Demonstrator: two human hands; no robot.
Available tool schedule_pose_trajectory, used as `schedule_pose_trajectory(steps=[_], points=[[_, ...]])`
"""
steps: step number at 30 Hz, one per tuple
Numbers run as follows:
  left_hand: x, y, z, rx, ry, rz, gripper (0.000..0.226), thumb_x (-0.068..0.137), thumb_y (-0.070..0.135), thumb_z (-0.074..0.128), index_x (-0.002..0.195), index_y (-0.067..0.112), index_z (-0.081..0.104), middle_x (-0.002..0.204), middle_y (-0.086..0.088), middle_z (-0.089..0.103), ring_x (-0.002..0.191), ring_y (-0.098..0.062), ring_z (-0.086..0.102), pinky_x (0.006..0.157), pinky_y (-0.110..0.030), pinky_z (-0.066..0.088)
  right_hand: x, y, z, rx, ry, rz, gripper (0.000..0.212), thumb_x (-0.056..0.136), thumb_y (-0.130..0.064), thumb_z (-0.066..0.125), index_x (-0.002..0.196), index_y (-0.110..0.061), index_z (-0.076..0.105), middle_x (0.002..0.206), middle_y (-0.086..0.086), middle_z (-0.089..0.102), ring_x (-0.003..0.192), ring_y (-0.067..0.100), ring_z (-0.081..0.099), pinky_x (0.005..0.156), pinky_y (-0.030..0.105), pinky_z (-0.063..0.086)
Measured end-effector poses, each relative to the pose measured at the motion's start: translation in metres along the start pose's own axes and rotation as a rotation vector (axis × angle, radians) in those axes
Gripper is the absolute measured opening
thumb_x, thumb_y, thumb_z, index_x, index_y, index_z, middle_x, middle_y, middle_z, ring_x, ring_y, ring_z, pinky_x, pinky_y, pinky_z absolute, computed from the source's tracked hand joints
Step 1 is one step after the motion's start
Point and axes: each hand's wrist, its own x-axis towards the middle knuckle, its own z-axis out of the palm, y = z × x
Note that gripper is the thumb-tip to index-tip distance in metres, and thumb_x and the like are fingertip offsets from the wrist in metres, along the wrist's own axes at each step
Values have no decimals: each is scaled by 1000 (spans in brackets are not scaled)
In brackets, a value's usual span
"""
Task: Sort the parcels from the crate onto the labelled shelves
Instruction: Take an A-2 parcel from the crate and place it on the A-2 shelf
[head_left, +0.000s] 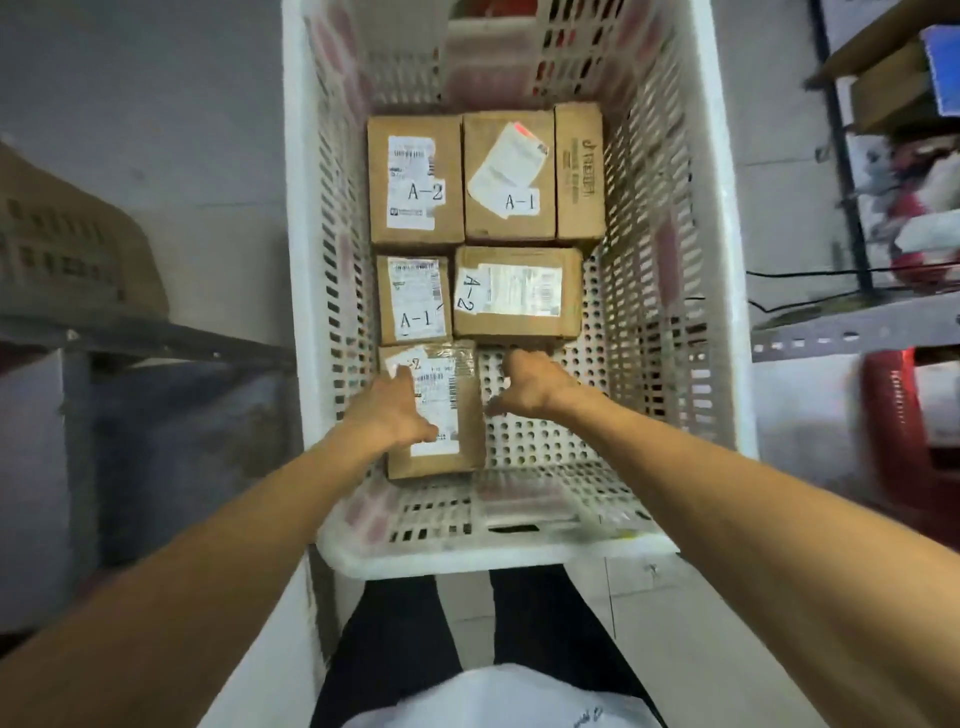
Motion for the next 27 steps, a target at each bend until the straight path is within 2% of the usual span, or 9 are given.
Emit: schedule_pose_trajectory(steps=[3,6,8,10,12,15,18,22,27], points=[[30,-12,20,47,-48,-84,101,73,38,75,147,4,16,144,-19,35,131,-35,36,100,-40,39,30,6,38,153,-42,98,34,79,-35,73,83,-16,45,101,4,59,73,12,50,66,24,42],[54,-14,33,-39,-89,-162,108,73,31,77,150,7,5,151,-20,18,137,-36,23,108,-39,30,56,7,69,373,23,219,58,68,-42,82,103,-11,48,104,7,59,93,25,58,78,36,51],[63,-11,39,-145,-90,-229,114,73,26,78,149,3,-5,152,-22,11,139,-37,18,110,-40,27,69,7,83,525,78,286,76,62,-42,86,113,-9,41,107,6,57,100,26,57,82,33,49],[71,-11,46,-227,-55,-259,116,73,22,78,148,-1,-7,153,-23,5,141,-36,12,114,-41,23,80,10,95,657,73,311,62,62,-36,87,97,-17,39,99,-1,54,88,16,54,76,26,43],[76,-11,53,-268,-12,-252,106,74,18,75,149,1,2,154,-21,0,143,-36,5,117,-43,20,87,14,102,788,34,309,54,65,-25,86,99,-19,45,105,-3,60,88,14,55,80,25,44],[76,-7,56,-310,47,-287,102,72,14,73,148,0,7,151,-22,6,140,-36,9,114,-38,23,92,21,104,849,28,321,64,67,-12,84,120,-9,50,118,9,64,106,25,61,96,39,49],[73,0,56,-340,47,-337,105,68,13,76,143,-5,6,140,-19,15,132,-34,19,108,-33,28,88,29,102,794,68,348,55,73,-5,79,120,-6,52,114,13,65,105,28,62,93,44,51],[81,6,52,-450,-38,-314,95,66,7,78,142,6,21,144,-16,15,135,-35,18,111,-39,29,78,51,101,743,72,413,40,77,2,71,111,-7,53,112,14,64,103,30,61,88,43,53],[93,-3,63,-683,-172,-190,82,70,-8,72,133,19,28,135,-13,39,126,-30,42,102,-47,43,66,79,101,723,212,414,38,84,2,60,119,-7,52,113,12,65,104,28,61,85,42,53]])
